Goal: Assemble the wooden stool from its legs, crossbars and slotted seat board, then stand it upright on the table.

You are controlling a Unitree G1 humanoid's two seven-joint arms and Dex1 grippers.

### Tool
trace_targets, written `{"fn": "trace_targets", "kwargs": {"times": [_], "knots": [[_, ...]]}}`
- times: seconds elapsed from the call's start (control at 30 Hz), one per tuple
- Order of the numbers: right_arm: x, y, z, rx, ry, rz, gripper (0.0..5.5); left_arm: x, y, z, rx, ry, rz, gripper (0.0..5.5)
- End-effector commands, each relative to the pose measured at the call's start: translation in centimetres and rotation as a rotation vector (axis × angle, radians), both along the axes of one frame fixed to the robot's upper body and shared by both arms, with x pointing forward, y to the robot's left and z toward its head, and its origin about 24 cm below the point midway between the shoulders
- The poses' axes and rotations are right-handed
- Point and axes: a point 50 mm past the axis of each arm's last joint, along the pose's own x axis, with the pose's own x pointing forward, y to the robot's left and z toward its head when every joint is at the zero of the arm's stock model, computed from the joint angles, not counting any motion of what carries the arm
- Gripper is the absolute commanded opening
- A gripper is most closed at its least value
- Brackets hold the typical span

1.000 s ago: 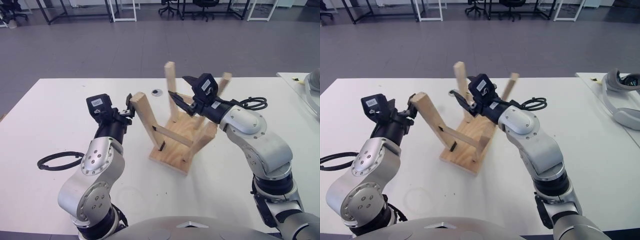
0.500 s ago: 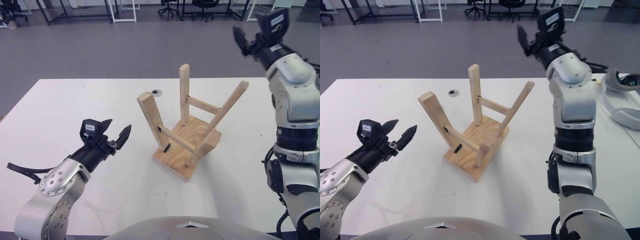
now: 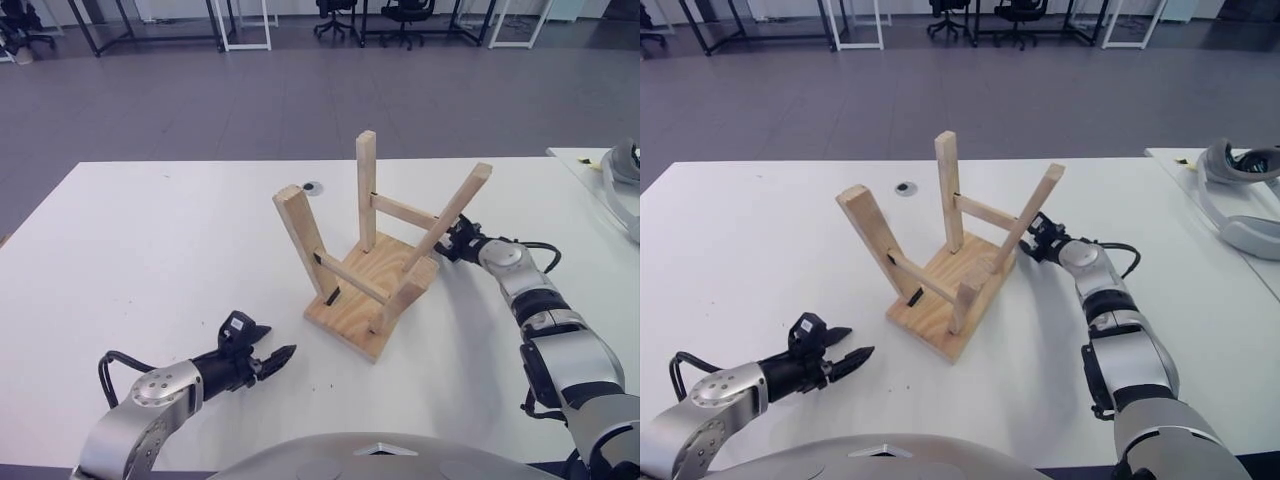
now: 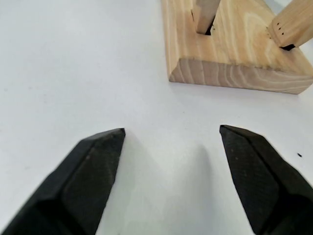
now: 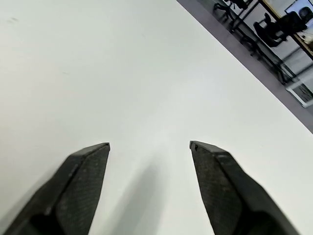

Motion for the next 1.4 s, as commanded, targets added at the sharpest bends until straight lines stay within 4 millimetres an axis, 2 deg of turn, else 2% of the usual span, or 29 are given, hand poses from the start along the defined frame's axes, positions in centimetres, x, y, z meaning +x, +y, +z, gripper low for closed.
{"fn": "trace_targets", "kwargs": {"times": [0.03, 0.13, 0.27, 0.37, 0.47, 0.53, 0.63, 0.77, 0.93, 1.1, 1.2, 1.4], "knots": [[-2.5, 0.8, -2.4, 0.053, 0.144, 0.217, 3.09, -0.3, 0.0, -1.9, 0.003, 0.063, -0.005, 3.57], [-3.6, 1.5, -2.5, 0.073, 0.195, 0.388, 3.09, -0.3, -0.2, -2.6, -0.057, 0.077, 0.025, 3.57], [-6.5, 2.5, -2.3, 0.132, 0.328, 0.635, 3.09, 1.0, 1.0, -3.5, -0.011, 0.056, 0.068, 3.57], [-8.2, 2.9, -0.9, 0.161, 0.35, 0.703, 3.09, 3.2, 2.2, -3.6, 0.013, -0.014, 0.148, 3.57], [-9.0, 3.1, -0.1, 0.161, 0.356, 0.706, 3.09, 4.4, 3.0, -3.5, 0.018, -0.065, 0.211, 3.57], [-8.9, 3.2, 0.5, 0.157, 0.306, 0.657, 3.09, 4.0, 4.0, -3.2, 0.025, -0.1, 0.28, 3.57], [-8.7, 2.6, 1.2, 0.145, 0.231, 0.571, 3.09, 2.1, 5.3, -2.1, 0.047, -0.126, 0.322, 3.57], [-10.9, 2.1, 2.1, 0.154, 0.291, 0.585, 3.09, -0.2, 7.0, -1.2, 0.134, -0.122, 0.336, 3.57], [-11.9, 1.7, 2.8, 0.146, 0.326, 0.57, 3.09, -0.8, 6.1, -0.8, 0.136, -0.119, 0.295, 3.57], [-11.8, 3.3, 2.5, 0.155, 0.299, 0.576, 3.09, -0.7, 4.4, -1.5, 0.131, -0.086, 0.218, 3.57], [-11.8, 3.5, 2.1, 0.125, 0.292, 0.563, 3.09, -0.9, 4.0, -1.7, 0.131, -0.07, 0.198, 3.57], [-12.0, 4.6, 3.1, 0.235, 0.286, 0.55, 3.09, -0.7, 2.8, -0.8, 0.082, -0.084, 0.165, 3.57]]}}
